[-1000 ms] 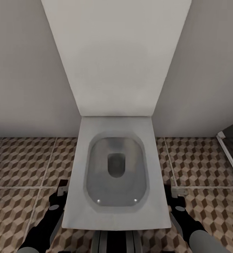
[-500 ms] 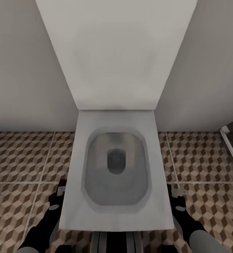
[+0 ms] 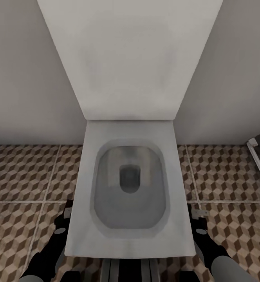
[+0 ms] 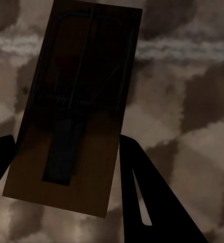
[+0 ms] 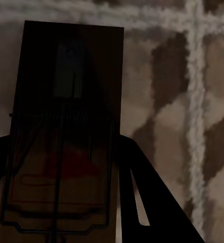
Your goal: Take the four mousetraps from the cabinet in the bathroom and place them on the bathroom floor. Make sure all four end up on the same floor surface, and ensure that at least two of them are either under or directly next to the same bathroom sink.
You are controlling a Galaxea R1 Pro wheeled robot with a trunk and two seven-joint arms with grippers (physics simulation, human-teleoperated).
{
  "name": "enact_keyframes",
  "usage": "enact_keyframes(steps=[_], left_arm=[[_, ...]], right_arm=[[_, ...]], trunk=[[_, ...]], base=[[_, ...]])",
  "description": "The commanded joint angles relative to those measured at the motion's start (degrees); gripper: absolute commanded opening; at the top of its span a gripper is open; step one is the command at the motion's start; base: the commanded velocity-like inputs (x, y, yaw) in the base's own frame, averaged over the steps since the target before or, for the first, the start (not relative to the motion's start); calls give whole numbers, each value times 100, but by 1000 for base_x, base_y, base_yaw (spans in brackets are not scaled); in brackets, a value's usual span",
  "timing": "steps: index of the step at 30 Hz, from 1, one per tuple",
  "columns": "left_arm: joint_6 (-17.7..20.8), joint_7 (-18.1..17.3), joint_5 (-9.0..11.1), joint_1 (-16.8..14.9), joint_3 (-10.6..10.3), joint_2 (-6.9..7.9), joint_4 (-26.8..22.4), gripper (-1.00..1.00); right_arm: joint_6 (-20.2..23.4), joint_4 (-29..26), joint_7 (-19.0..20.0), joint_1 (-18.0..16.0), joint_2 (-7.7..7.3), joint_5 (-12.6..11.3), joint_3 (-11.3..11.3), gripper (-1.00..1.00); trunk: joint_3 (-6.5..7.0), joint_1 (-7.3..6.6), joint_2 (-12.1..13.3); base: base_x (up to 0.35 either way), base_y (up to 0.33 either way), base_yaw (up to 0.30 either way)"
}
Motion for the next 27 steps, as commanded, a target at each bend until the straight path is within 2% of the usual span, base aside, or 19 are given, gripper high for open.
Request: enact_keyframes(steps=[1,17,27], left_arm=[[38,28,-17,0,-8,1,-9,-100],[38,32,-17,2,-8,-5,-15,-100],[46,34,-17,3,93,-7,-18,-100]], right_arm=[[-21,95,19,-1,5,-12,-24,-100],[-28,95,20,-1,5,-12,-70,-100],[-28,95,20,-1,5,-12,-77,-100]], trunk=[[-3,0,-1],[-3,0,-1],[-3,0,-1]], base=[[0,0,0],[0,0,0],[0,0,0]])
